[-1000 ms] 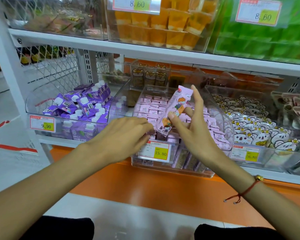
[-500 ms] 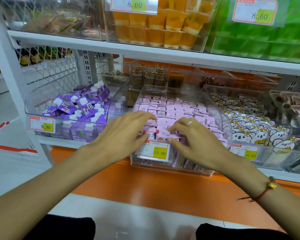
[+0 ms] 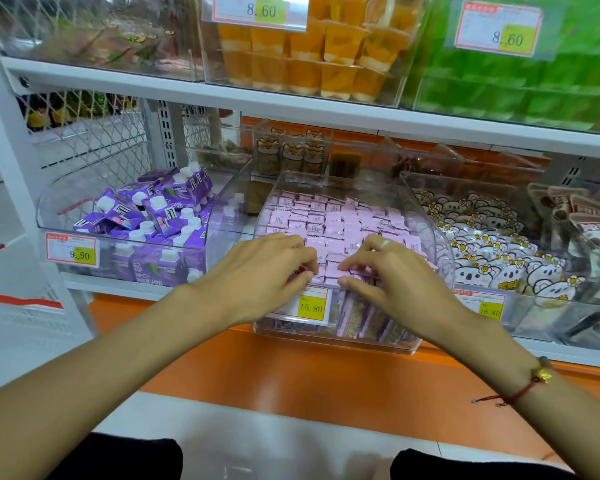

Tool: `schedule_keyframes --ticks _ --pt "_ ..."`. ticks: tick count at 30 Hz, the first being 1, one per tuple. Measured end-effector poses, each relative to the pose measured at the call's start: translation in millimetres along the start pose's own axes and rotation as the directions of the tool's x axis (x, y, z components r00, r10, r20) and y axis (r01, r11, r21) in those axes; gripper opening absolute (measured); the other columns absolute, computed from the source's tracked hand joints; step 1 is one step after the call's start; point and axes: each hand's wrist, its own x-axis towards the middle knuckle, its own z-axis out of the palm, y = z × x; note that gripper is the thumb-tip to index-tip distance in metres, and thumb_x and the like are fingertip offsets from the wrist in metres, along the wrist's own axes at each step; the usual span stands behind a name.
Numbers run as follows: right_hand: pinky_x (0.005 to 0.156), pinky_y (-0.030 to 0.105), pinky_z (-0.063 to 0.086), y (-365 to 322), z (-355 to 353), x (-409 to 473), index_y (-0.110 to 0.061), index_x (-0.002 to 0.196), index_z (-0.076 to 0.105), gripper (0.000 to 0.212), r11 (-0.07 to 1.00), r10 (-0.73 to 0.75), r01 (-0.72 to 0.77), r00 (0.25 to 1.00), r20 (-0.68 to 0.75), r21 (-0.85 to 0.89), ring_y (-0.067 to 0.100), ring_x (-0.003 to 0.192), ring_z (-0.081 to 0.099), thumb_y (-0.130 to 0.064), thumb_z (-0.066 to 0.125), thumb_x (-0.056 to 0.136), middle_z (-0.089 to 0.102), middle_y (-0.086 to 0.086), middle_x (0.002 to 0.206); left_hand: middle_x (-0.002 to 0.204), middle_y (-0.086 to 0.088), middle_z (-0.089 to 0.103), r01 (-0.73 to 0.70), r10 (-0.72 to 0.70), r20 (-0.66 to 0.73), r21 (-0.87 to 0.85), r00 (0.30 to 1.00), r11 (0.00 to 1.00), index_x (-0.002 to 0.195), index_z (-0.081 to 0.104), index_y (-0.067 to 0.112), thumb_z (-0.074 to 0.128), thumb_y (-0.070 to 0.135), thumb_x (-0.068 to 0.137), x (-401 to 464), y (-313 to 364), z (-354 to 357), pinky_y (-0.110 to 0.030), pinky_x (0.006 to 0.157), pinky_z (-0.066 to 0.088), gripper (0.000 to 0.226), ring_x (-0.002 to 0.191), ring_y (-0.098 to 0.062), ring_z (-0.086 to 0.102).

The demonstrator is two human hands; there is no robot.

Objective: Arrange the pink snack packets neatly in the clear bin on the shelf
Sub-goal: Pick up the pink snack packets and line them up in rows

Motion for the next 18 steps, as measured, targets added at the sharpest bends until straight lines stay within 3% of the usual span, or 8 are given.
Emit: schedule_keyframes --ticks 5,9,12,15,18 --pt "0.061 0.035 0.045 -5.0 -3.1 -1.1 -0.017 0.104 0.064 0.028 0.986 -0.091 0.084 0.995 -0.041 -0.146 0.024 0.083 0.057 -0.034 0.043 0.099 0.057 0.0 0.103 0.106 0.014 0.058 -0.001 0.002 -0.053 0.006 0.999 1.0 0.109 0.062 0.03 0.045 0.034 0.096 0.1 5.7 1.5 -0.024 0.072 0.04 0.022 0.106 -0.008 0.046" --pt "0.051 0.032 0.035 -6.4 -1.7 -0.7 -0.013 0.104 0.056 0.029 0.969 -0.134 0.111 0.987 -0.091 -0.219 0.028 0.064 0.054 -0.033 0.035 0.101 0.057 0.002 0.084 0.108 0.014 0.058 -0.001 0.001 -0.066 0.0 0.998 1.0 0.114 0.06 0.032 0.044 0.037 0.097 -1.1 4.4 0.5 -0.031 0.074 0.047 0.024 0.104 -0.008 0.049" --pt "0.046 0.029 0.032 -8.1 -1.9 -1.5 -0.013 0.1 0.059 0.026 0.979 -0.11 0.077 0.979 -0.173 -0.189 0.027 0.059 0.054 -0.031 0.04 0.1 0.057 0.002 0.087 0.108 0.015 0.059 0.013 -0.014 -0.045 -0.017 0.999 1.0 0.114 0.061 0.034 0.044 0.039 0.097 -1.7 2.7 0.5 -0.027 0.067 0.041 0.025 0.104 -0.008 0.051" --pt "0.047 0.03 0.037 -9.5 -2.3 1.5 -0.011 0.096 0.06 0.019 0.999 -0.039 0.024 0.93 -0.366 -0.043 0.019 0.061 0.05 -0.024 0.047 0.098 0.057 0.002 0.092 0.109 0.016 0.059 0.006 -0.006 -0.022 -0.007 1.0 1.0 0.113 0.061 0.034 0.043 0.037 0.097 -0.8 1.6 1.1 -0.024 0.066 0.033 0.025 0.105 -0.006 0.05" --pt "0.054 0.028 0.039 -10.8 -6.9 6.0 -0.012 0.093 0.055 0.012 0.968 0.13 0.009 0.836 -0.533 0.25 0.003 0.07 0.049 -0.02 0.047 0.098 0.055 -0.001 0.091 0.109 0.016 0.059 0.022 -0.022 0.006 -0.029 1.0 0.999 0.113 0.061 0.033 0.044 0.036 0.097 0.2 2.2 0.6 -0.025 0.071 0.039 0.024 0.106 -0.008 0.05"
